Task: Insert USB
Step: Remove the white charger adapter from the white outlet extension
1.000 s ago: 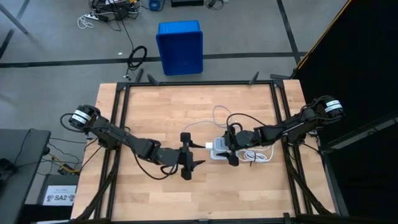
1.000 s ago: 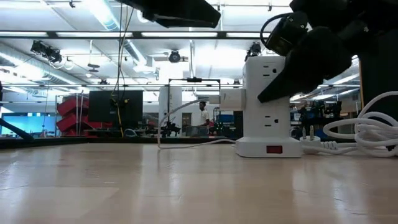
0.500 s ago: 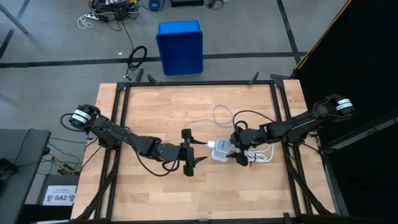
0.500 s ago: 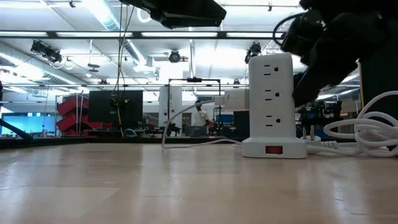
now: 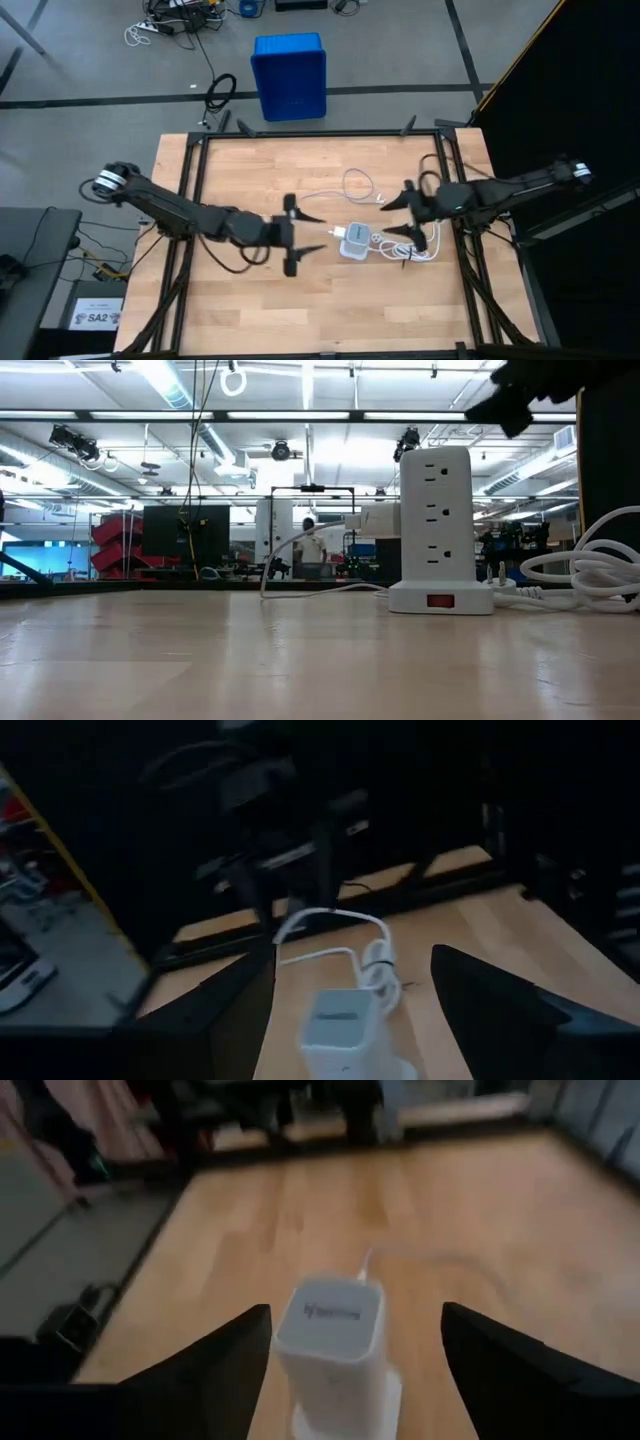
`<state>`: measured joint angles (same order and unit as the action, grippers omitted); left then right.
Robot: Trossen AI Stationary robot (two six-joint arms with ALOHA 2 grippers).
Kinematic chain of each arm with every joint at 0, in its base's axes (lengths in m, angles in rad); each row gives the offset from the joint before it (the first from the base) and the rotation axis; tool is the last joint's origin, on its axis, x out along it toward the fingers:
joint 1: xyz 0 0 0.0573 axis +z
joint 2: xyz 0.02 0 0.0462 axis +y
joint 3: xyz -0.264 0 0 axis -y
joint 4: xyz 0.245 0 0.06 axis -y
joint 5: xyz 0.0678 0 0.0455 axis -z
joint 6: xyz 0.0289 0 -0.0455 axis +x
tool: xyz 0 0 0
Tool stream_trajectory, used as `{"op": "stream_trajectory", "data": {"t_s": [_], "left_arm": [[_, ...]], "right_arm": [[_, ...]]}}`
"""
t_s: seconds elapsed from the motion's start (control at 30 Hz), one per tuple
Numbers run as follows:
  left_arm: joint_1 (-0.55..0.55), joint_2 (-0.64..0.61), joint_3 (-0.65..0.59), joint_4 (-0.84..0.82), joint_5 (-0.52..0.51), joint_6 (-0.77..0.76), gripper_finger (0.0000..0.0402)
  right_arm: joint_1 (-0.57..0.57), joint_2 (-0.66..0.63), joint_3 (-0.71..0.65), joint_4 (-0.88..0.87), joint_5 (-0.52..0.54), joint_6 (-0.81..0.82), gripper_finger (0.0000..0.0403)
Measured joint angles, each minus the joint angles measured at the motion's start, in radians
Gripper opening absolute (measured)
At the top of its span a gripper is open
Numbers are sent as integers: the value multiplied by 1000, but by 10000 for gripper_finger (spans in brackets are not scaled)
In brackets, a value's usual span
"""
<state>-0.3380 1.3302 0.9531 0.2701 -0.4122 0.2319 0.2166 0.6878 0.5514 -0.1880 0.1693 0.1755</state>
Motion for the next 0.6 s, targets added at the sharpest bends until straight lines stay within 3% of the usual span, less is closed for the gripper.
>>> {"op": "stream_trajectory", "data": {"t_s": [0.1, 0.2, 0.4, 0.6], "left_arm": [[4, -90, -35, -64, -39, -1, 239], [14, -179, -138, -25, -80, -21, 221], [78, -344, -468, 212, -121, -135, 183], [110, -375, -685, 446, -152, -247, 159]], "right_arm": [[5, -86, -4, -32, 57, -32, 247], [5, -142, -25, -54, 77, -48, 239], [5, -181, -38, -87, 126, -50, 223], [5, -160, -39, -87, 128, -56, 211]]}}
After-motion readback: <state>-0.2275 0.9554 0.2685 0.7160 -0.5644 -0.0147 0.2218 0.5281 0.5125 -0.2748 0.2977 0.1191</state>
